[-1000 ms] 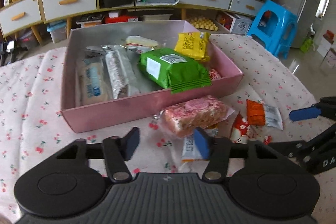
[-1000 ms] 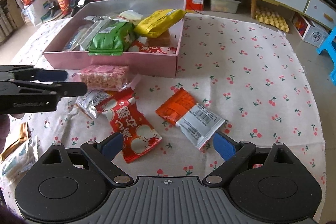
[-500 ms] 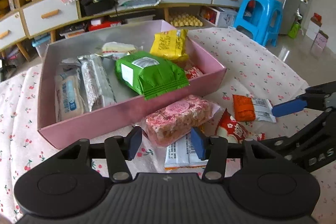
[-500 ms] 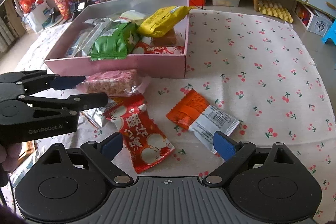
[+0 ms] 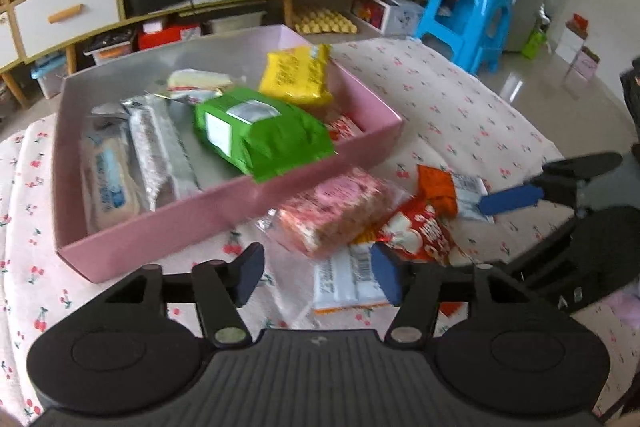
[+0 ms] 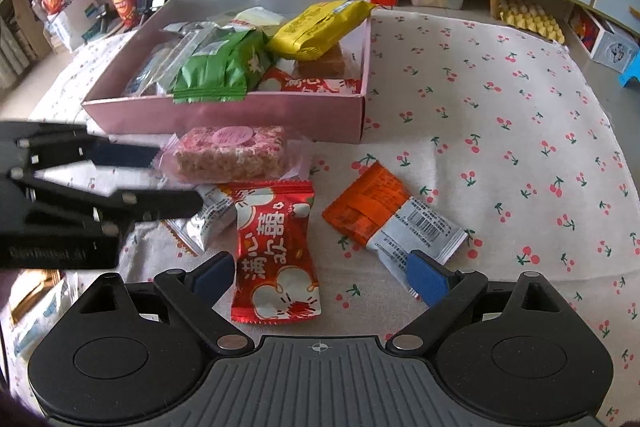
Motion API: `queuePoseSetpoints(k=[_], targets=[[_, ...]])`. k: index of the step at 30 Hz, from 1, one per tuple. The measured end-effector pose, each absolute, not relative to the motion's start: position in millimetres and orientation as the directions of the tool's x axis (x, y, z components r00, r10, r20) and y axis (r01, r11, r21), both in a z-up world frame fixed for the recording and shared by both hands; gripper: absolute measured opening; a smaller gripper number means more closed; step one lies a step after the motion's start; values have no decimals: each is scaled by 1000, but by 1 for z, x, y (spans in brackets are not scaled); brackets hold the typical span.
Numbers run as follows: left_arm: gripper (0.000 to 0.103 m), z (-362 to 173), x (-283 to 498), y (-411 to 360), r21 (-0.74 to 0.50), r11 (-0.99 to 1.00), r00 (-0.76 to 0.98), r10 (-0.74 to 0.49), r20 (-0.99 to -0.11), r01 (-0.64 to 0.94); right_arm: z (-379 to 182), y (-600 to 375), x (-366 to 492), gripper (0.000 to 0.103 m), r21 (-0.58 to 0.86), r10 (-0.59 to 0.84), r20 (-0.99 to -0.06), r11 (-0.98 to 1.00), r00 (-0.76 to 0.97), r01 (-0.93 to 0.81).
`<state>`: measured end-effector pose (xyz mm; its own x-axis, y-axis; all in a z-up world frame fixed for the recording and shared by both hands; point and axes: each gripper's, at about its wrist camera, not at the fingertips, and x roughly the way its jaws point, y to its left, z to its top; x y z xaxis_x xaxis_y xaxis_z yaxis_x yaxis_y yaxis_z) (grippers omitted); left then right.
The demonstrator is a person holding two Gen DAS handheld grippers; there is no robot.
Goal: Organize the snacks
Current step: 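Grasp the pink nougat pack with the left gripper while the right grasps the red printed bag, then close the left gripper on the pink nougat pack while the right holds the red bag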
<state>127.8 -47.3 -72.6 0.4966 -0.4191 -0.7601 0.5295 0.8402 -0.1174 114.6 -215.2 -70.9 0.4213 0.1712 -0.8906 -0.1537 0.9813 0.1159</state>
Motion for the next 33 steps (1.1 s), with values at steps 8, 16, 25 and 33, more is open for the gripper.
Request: queuePoseSetpoints(k=[8,16,25,33], targets=[[37,-77,142,-36,-247,863,473,-457,-753,441,-73,-205,114,80,41,130,-887,978,444,-205],[36,-88,152,-22,-488,839,427,-543,-723,241,-70,-212,118,52,26,105,-891,983,443,-180],[36,-98,155,-14,-624,781,461,-566,-684,32,-68,-224,121,37,79,128,-891,988,435,-130],[28,-99,151,-7,-656,754,484,-561,-672,-37,-68,-224,121,37,80,129,-892,988,433,-130]])
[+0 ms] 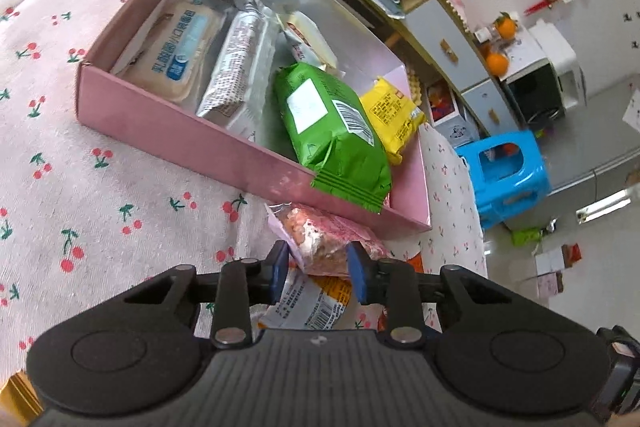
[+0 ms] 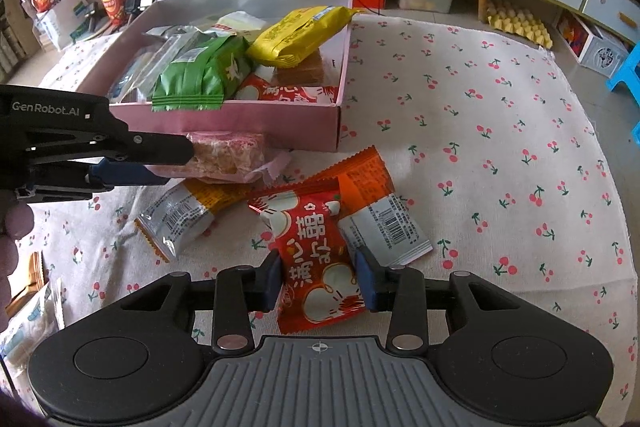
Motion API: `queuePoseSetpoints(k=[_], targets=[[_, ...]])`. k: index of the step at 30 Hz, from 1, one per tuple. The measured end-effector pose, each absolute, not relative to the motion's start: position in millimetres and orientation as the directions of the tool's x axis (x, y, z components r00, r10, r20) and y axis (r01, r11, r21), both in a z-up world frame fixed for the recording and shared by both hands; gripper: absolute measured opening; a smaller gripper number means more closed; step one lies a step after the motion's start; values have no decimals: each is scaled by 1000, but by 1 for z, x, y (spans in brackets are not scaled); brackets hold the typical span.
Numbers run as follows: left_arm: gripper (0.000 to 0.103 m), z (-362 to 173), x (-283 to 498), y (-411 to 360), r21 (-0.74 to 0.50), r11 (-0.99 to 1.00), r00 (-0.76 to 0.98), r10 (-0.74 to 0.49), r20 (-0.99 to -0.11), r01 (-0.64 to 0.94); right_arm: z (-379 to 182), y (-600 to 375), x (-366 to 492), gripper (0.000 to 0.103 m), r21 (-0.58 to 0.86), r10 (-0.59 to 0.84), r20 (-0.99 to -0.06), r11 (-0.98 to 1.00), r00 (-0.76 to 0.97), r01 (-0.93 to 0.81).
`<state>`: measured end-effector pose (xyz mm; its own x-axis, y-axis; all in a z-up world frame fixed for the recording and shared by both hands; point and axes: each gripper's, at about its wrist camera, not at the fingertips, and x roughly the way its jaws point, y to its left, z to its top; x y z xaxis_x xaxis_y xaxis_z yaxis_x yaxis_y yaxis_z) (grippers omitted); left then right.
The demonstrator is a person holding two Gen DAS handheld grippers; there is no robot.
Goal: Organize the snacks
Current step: 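Close the left gripper on the pink nougat pack while the right holds the red bag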
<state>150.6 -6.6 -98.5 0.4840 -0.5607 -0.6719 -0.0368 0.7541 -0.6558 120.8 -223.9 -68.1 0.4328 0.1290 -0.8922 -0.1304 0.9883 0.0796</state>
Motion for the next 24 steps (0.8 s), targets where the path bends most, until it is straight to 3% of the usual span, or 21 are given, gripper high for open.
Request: queuePoseSetpoints(k=[15,24], targets=[[26,-91,143,32,-625,779,437,-548,-713,-44,-67,-229,122,37,98,133,-897,990,423,-104],[22,-88,125,39,-573,816,358,-557,-749,72,-67,-225,124,37,92,126,-898,991,421,-101]])
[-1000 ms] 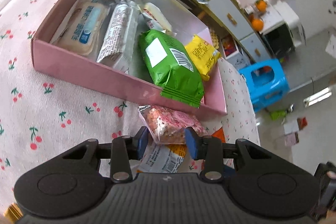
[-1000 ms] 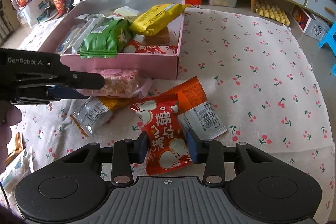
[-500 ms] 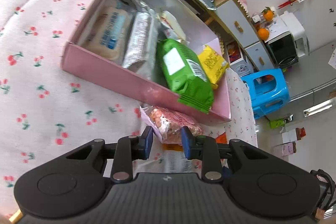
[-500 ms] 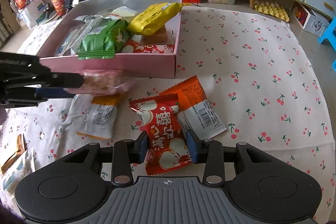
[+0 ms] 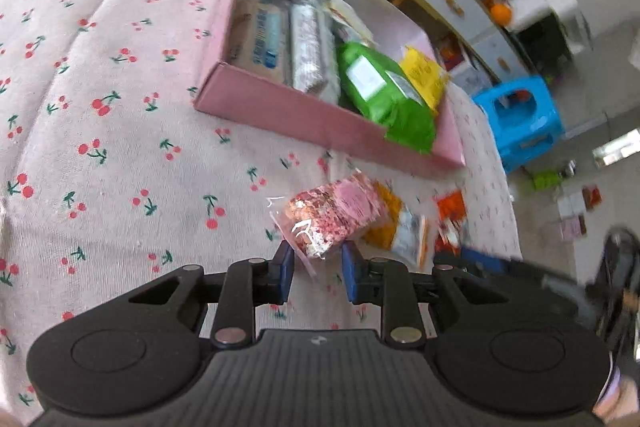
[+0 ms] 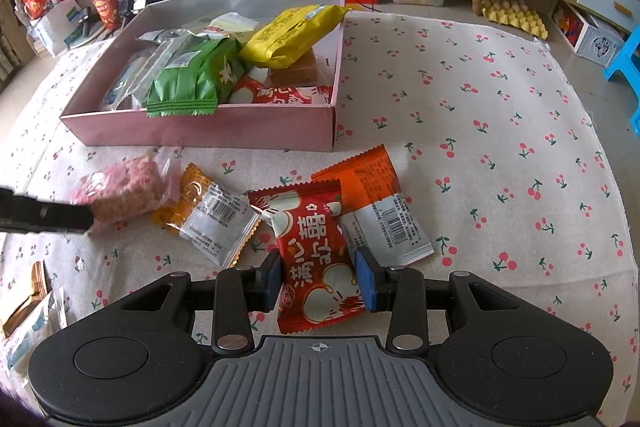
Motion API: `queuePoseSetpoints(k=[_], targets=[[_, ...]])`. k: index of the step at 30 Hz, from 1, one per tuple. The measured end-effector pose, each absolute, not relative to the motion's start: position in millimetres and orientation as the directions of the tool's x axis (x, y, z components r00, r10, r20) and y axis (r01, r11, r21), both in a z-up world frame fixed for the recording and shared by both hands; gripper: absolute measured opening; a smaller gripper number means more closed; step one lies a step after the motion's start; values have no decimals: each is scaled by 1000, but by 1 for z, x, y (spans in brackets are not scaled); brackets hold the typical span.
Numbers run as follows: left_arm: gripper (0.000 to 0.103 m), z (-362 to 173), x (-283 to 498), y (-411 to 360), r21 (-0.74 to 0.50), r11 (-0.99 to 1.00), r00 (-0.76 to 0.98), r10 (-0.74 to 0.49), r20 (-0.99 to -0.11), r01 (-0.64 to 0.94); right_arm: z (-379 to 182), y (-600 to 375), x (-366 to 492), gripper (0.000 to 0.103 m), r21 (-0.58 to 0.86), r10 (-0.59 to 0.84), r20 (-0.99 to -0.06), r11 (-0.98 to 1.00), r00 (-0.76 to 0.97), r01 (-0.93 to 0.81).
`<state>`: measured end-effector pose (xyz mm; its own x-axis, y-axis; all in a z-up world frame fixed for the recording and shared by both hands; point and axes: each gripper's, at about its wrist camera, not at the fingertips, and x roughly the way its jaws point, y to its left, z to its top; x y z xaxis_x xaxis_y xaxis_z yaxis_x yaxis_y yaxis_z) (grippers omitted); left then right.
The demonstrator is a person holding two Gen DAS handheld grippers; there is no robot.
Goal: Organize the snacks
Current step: 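Close the left gripper on the pink nougat pack while the right holds the red bag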
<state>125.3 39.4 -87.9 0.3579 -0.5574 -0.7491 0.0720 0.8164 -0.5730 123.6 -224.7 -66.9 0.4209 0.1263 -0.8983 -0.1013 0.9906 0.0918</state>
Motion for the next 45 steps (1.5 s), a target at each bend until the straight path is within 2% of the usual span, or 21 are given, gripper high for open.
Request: queuePoseSetpoints(k=[2,5,7,9,13,15,17,29,33,35,37,42,45], targets=[[26,-86,122,39,-558,823,350,-557,-753,109,-66,-224,124,37,93,127,-898,991,421,-100],[44,-81,119,39,-512,843,349,-536,-769,166,-66,-224,125,38,100,133,-898,990,420,-101],[60,-77,118,39,-464,863,368,-504,-781,198,-66,-224,125,38,106,139,-898,989,417,-101],[66,-74,117,36,-405,882,395,-470,-789,241,-66,-224,124,39,114,144,-899,989,413,-97],[70,-75,119,23,-282,905,433,-404,-806,319,-67,-222,123,41,111,146,-905,988,400,-109],[70,-78,119,13,-238,902,437,-388,-812,360,-68,-222,122,53,121,156,-907,986,390,-113],[71,-80,120,5,-201,899,446,-374,-813,388,-68,-221,121,58,122,159,-909,985,386,-118],[68,-86,122,-20,-96,900,510,-326,-796,425,-72,-214,120,58,71,124,-903,988,412,-140],[65,-85,119,-23,-78,909,509,-299,-807,410,-70,-217,121,53,79,126,-901,989,414,-127],[60,-84,118,-24,-78,914,508,-290,-811,398,-68,-219,122,47,82,126,-899,989,419,-120],[50,-81,117,-25,-92,916,502,-296,-813,391,-67,-220,123,40,92,132,-899,989,418,-114],[34,-78,114,-28,-150,914,464,-326,-824,376,-64,-224,123,40,124,147,-900,989,411,-81],[32,-76,113,-28,-169,915,448,-332,-830,365,-61,-228,123,40,163,172,-898,985,404,-57]])
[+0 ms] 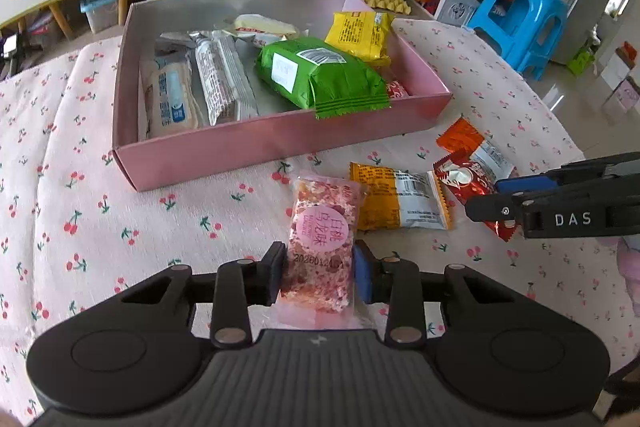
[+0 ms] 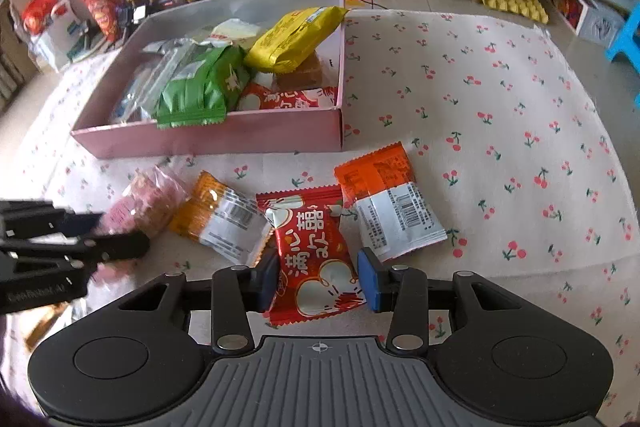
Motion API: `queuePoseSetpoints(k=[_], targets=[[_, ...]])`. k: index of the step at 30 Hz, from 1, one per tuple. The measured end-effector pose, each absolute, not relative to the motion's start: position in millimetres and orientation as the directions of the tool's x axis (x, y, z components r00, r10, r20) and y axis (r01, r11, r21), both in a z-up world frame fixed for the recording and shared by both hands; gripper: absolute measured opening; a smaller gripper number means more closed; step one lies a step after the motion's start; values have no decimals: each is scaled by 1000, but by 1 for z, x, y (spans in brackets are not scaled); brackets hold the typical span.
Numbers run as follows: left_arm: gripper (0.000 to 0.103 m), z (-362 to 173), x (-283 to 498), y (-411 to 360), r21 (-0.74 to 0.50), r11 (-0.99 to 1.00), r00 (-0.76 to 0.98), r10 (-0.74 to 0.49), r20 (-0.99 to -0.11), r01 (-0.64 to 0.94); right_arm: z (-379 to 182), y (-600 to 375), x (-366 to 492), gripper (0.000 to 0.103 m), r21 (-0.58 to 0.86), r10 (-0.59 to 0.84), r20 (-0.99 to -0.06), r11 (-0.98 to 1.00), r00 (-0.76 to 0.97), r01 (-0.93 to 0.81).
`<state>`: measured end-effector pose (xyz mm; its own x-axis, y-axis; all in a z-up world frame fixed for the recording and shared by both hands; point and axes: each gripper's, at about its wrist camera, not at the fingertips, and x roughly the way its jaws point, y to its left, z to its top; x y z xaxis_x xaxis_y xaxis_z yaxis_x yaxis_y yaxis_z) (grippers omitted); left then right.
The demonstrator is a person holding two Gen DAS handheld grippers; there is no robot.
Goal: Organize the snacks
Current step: 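Close the left gripper on the pink nougat pack while the right holds the red bag, then lift both held packs and carry them over the pink box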
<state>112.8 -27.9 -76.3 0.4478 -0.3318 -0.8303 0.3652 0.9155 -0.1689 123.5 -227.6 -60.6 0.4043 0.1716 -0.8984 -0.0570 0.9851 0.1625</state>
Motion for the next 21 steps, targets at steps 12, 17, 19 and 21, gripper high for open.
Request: queuePoseSetpoints(k=[12,17,19,21], targets=[[31,-59,112,-8,-278,924,431,-369,-824,262,-50,-243,122,40,312,268,-884,948,382,57],[31,-46,112,3,-308,923,457,-382,-803,231,-41,-244,124,40,344,287,-869,936,403,76],[31,-41,114,8,-323,922,477,-386,-790,213,-37,-245,126,40,354,291,-861,932,416,80],[31,-35,117,12,-330,924,505,-383,-773,195,-32,-246,128,40,374,302,-848,923,436,89]])
